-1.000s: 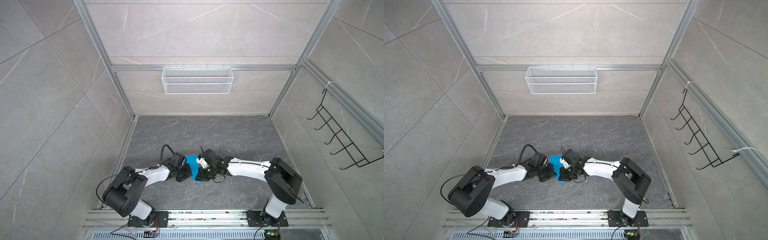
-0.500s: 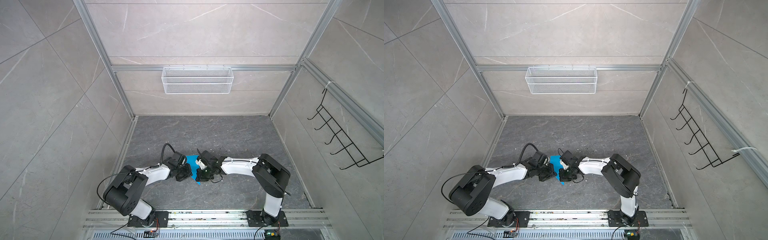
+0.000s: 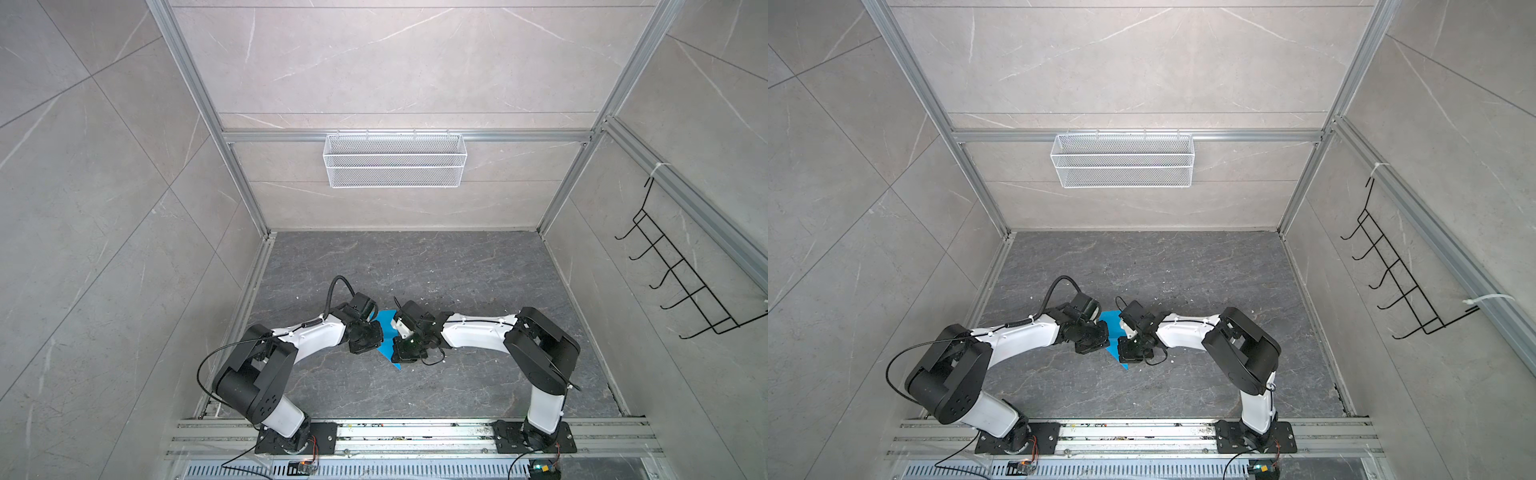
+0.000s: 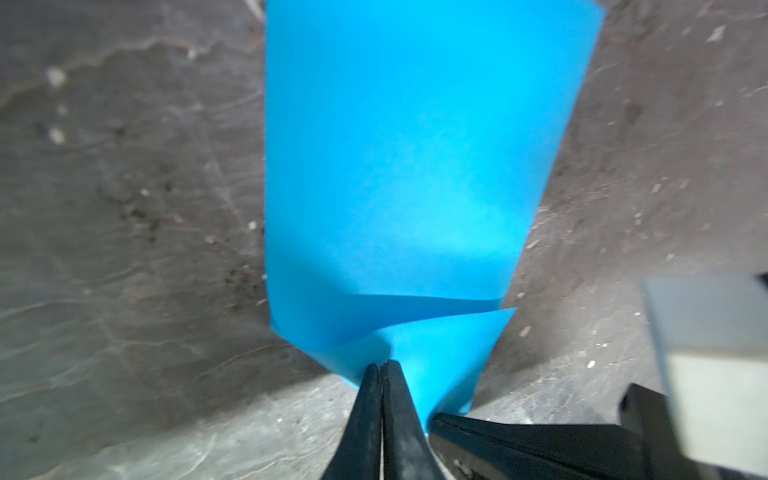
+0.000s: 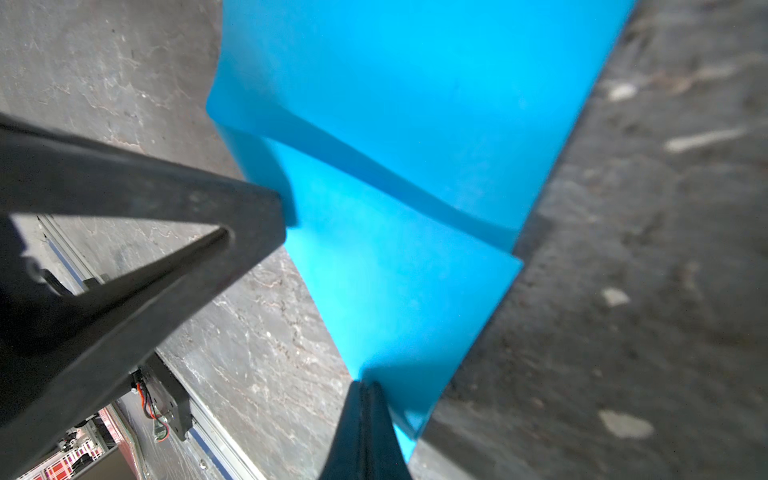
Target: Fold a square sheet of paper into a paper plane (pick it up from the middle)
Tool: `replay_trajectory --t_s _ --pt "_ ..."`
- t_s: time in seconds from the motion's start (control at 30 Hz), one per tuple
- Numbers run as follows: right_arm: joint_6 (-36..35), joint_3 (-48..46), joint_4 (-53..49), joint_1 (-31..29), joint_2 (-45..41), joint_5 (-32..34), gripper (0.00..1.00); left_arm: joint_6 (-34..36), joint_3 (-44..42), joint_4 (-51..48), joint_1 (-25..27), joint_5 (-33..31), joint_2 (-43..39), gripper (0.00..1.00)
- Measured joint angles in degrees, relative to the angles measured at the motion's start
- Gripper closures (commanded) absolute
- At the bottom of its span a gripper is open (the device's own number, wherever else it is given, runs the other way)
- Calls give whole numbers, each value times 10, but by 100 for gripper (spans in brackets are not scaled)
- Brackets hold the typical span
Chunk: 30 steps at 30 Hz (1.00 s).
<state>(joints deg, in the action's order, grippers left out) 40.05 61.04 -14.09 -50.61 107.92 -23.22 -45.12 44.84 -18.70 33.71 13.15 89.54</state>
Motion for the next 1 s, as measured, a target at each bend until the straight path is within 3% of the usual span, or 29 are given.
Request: replay_trajectory --t_s 0.5,1.0 --pt "0 1 0 0 1 -2 100 16 40 -56 0 -32 33 91" --pt "0 0 0 0 2 -1 100 49 113 -144 -35 -122 80 94"
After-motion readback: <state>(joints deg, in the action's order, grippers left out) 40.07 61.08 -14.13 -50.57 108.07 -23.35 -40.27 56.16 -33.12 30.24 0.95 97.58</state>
